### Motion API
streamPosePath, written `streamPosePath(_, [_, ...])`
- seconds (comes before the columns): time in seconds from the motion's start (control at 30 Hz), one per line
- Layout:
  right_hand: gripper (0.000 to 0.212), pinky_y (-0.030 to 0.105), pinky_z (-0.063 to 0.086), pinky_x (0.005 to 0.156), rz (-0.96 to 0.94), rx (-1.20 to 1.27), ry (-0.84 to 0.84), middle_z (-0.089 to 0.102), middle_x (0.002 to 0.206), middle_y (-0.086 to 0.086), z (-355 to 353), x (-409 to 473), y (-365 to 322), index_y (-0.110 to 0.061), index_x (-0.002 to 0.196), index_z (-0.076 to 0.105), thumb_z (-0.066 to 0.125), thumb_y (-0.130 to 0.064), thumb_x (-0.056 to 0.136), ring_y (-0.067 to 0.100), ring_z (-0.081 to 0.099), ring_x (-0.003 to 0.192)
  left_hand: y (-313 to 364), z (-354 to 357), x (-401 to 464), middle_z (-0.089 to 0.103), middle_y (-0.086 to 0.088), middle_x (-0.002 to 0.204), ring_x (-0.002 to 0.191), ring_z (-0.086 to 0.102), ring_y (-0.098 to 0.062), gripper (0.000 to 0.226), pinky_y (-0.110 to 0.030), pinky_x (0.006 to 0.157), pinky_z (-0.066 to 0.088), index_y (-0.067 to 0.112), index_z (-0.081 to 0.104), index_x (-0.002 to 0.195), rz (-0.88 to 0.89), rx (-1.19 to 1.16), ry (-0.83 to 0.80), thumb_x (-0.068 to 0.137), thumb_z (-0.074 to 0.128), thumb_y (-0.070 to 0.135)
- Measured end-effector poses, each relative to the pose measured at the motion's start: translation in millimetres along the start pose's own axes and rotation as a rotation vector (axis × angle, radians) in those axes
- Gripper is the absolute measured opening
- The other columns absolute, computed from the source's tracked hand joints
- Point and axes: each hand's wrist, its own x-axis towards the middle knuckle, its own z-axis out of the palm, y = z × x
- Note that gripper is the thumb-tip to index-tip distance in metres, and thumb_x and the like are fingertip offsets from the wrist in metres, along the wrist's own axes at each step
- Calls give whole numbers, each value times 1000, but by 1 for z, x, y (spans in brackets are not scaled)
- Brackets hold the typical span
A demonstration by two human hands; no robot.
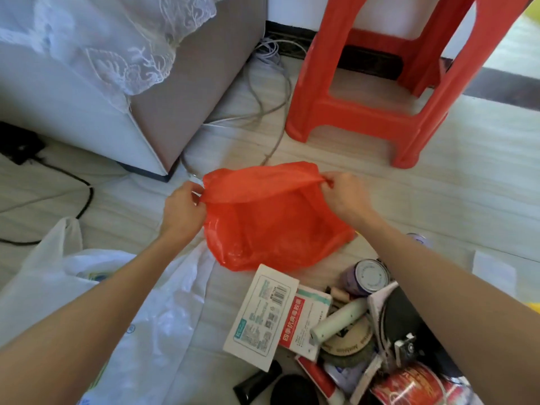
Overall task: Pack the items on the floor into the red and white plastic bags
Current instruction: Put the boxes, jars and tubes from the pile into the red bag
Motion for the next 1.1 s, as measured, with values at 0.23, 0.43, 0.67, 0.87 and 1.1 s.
streamPosePath(0.23, [55, 42, 37, 101, 14, 134, 211, 42, 135, 16, 10, -79, 13, -7, 134, 40, 60, -26, 86, 32, 42, 122, -13, 11, -56, 33, -17, 137, 118, 46, -30, 70, -33, 94, 40, 9, 23, 142, -51, -179, 26, 85, 63, 18])
streamPosePath(0.43, [45, 37, 22, 106, -139, -357, -299, 52, 127, 3, 54, -167, 53, -16, 125, 49, 46, -45, 91, 24, 46, 121, -45, 61, -173, 13, -11, 152, 136, 26, -29, 95, -44, 105, 35, 21, 3, 146, 0, 223, -514, 78, 61, 53])
streamPosePath(0.67, [103, 45, 10, 117, -198, -440, -578, 17, 154, 12, 71, -172, 31, -9, 145, 19, 50, -74, 71, 29, 17, 142, -45, 64, -197, 5, -13, 151, 135, 20, -31, 127, -44, 104, 33, 13, -17, 144, 71, 508, -483, 61, 52, 79])
streamPosePath(0.87, [118, 45, 11, 116, -105, -568, -737, -3, 154, 24, 79, -175, 38, -11, 147, -5, 56, -74, 68, 39, 4, 143, -63, 62, -207, 19, -11, 136, 119, 28, -27, 106, -33, 94, 39, 23, -13, 146, 100, 381, -494, 73, 59, 48])
streamPosePath(1.1, [107, 46, 29, 105, -88, -401, -548, 30, 139, 18, 72, -174, 41, -19, 145, 12, 55, -75, 64, 37, 33, 124, -58, 19, -176, 36, 3, 121, 108, 44, -13, 78, -18, 74, 44, 32, 33, 131, -87, -21, -445, 61, 67, 42])
